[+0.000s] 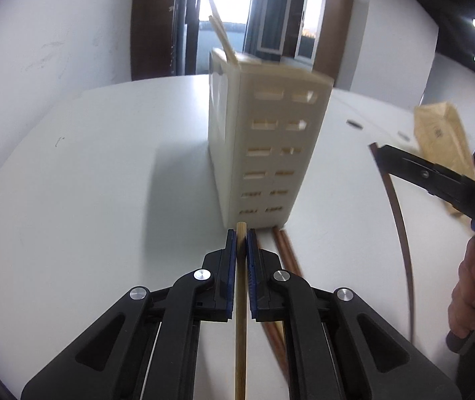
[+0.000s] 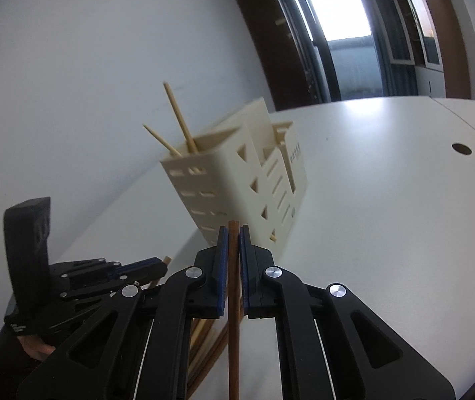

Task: Organize utensils
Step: 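Lift both chopsticks upright and carry them above the holder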

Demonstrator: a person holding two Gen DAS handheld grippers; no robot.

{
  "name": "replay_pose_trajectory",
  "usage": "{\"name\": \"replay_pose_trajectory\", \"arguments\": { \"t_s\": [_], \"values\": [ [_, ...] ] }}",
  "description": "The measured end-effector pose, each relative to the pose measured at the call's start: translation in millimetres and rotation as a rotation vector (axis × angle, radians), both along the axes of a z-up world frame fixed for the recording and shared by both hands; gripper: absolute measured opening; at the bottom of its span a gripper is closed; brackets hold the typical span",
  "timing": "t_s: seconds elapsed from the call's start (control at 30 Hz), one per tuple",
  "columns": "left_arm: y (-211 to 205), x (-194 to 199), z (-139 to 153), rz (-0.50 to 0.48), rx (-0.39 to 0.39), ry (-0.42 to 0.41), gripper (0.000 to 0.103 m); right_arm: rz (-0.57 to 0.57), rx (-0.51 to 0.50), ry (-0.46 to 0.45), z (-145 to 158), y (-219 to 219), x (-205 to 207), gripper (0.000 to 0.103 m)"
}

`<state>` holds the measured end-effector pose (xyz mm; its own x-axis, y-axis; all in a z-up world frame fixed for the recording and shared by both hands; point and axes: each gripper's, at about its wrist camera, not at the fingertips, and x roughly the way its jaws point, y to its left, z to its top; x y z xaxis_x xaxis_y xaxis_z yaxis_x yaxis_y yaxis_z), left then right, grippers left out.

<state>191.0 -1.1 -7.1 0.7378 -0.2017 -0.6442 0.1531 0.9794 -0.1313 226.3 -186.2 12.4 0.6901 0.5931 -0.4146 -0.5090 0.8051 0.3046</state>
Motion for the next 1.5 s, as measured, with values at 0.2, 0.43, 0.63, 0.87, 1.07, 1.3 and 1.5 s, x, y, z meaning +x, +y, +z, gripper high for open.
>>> {"name": "replay_pose_trajectory", "arguments": {
  "t_s": [0.2, 0.43, 0.63, 0.87, 1.07, 1.3, 1.5],
  "values": [
    [7.6, -24.2, 39.2, -0.009, -0.033, -0.097, 0.006, 0.035, 0.046, -0.099, 30.4, -0.6, -34.2, 0.008],
    [11.1, -47.2, 78.1, -0.029, -0.051, -0.168, 0.006, 0.053, 0.083, -0.157, 48.9, -0.6, -48.9, 0.007],
    [6.4, -51.9, 99.7, -0.065, -0.069, -0.183, 0.006, 0.064, 0.111, -0.188, 63.3, 2.9, -57.5, 0.007],
    [-3.1, -49.8, 121.1, -0.08, -0.053, -0.216, 0.006, 0.066, 0.105, -0.211, 79.9, 7.5, -59.2, 0.007],
    [0.9, -40.4, 139.5, -0.089, -0.118, -0.208, 0.006, 0.058, 0.105, -0.239, 88.5, 11.4, -56.1, 0.008],
    [5.2, -16.4, 169.3, -0.028, -0.153, -0.239, 0.006, 0.052, 0.089, -0.276, 107.2, 26.2, -39.2, 0.008],
    [12.5, 14.7, 190.6, 0.029, -0.19, -0.272, 0.006, 0.016, 0.11, -0.324, 131.3, 32.7, -22.8, 0.008]
  ]
}}
